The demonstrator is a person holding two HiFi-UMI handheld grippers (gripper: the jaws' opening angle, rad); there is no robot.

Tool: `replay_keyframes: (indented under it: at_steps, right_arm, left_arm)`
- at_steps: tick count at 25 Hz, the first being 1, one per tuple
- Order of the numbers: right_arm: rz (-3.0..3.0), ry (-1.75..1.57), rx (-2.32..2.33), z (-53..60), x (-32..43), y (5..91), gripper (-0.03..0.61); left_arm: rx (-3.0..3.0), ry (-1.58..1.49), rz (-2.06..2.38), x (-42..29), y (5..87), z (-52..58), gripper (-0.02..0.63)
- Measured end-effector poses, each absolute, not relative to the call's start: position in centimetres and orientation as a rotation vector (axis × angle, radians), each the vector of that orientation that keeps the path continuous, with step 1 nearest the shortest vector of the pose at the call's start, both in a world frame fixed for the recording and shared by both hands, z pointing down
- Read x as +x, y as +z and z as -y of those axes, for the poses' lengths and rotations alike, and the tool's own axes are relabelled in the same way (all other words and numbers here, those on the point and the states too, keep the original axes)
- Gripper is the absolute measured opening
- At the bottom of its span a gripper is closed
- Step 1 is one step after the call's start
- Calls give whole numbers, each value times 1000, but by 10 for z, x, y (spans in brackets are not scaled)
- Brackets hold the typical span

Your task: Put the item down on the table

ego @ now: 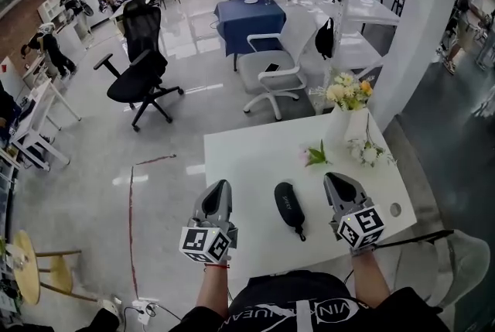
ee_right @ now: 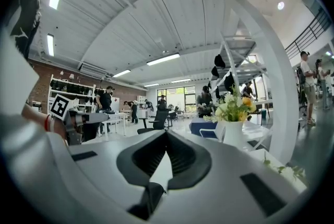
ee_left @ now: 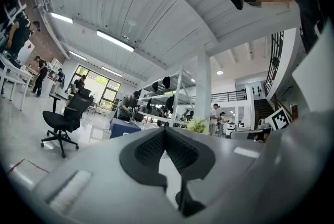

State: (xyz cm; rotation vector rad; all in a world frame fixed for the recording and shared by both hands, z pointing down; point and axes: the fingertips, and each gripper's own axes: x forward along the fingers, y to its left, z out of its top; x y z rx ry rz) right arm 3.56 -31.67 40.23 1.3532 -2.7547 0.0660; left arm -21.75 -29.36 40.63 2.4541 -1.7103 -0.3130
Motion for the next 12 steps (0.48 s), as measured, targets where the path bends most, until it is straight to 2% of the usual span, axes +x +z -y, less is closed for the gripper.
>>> replay_keyframes:
  at_steps: [12]
  right_arm:
    - [2757,89,1345,314,32,409,12]
  left_arm:
    - [2427,-316,1730,-226,411,290,9]
